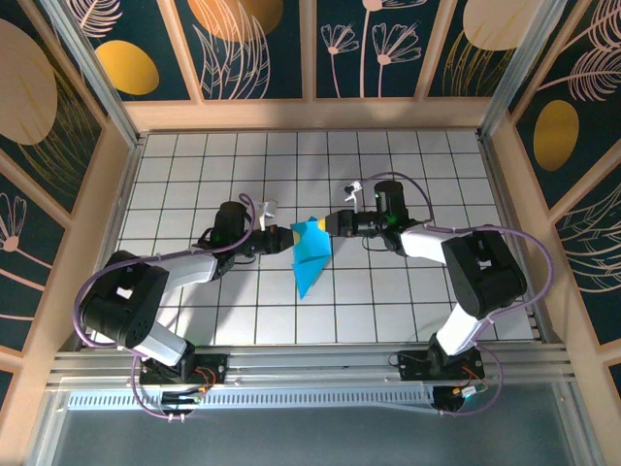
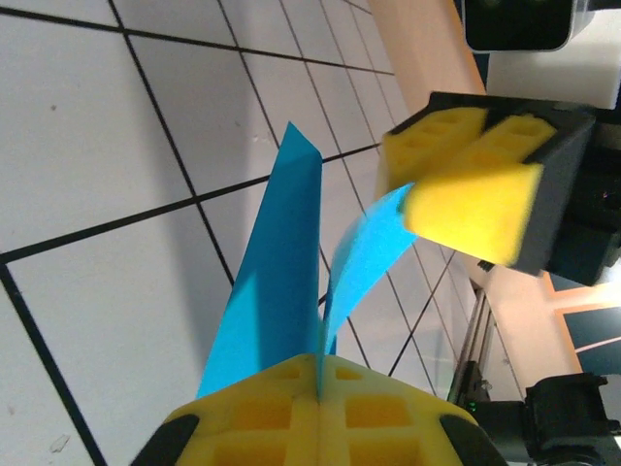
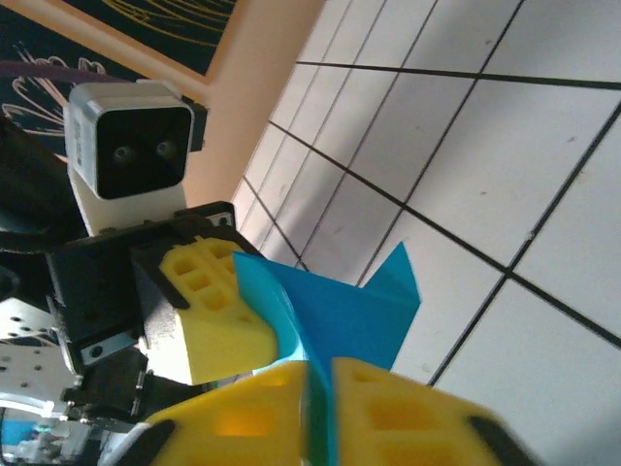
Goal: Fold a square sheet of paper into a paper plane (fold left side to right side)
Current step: Place the paper at the center of the table.
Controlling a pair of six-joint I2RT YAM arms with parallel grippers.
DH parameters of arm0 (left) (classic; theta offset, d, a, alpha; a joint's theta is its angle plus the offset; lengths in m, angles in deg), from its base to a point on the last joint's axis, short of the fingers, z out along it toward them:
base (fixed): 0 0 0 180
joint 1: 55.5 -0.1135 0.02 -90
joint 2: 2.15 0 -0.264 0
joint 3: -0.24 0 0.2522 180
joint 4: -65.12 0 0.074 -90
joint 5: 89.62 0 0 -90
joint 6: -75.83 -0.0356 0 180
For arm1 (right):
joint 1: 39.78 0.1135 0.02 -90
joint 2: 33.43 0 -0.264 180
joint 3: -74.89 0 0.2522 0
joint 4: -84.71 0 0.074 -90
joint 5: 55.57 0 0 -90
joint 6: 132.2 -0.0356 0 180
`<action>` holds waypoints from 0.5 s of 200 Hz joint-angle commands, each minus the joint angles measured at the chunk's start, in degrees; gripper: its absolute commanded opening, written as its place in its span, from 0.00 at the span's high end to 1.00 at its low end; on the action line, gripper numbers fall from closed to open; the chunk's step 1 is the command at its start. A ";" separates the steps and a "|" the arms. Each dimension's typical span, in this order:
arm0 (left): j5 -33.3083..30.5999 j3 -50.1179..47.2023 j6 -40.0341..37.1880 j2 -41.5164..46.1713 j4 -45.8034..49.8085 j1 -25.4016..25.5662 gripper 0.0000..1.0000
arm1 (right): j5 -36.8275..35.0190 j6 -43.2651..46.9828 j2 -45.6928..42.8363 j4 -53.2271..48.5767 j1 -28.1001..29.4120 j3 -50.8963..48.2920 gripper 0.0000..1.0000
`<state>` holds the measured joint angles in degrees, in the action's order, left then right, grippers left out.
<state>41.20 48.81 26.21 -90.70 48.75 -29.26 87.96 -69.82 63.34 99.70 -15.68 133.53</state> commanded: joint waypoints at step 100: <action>-31.31 4.83 -17.57 12.70 29.99 5.90 0.49 | -14.40 -8.34 5.04 -15.96 -1.91 5.58 1.00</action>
<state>19.64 49.73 15.94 -81.94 69.12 -28.08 77.06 -73.71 67.67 90.63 -16.43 136.07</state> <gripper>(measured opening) 0.511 0.054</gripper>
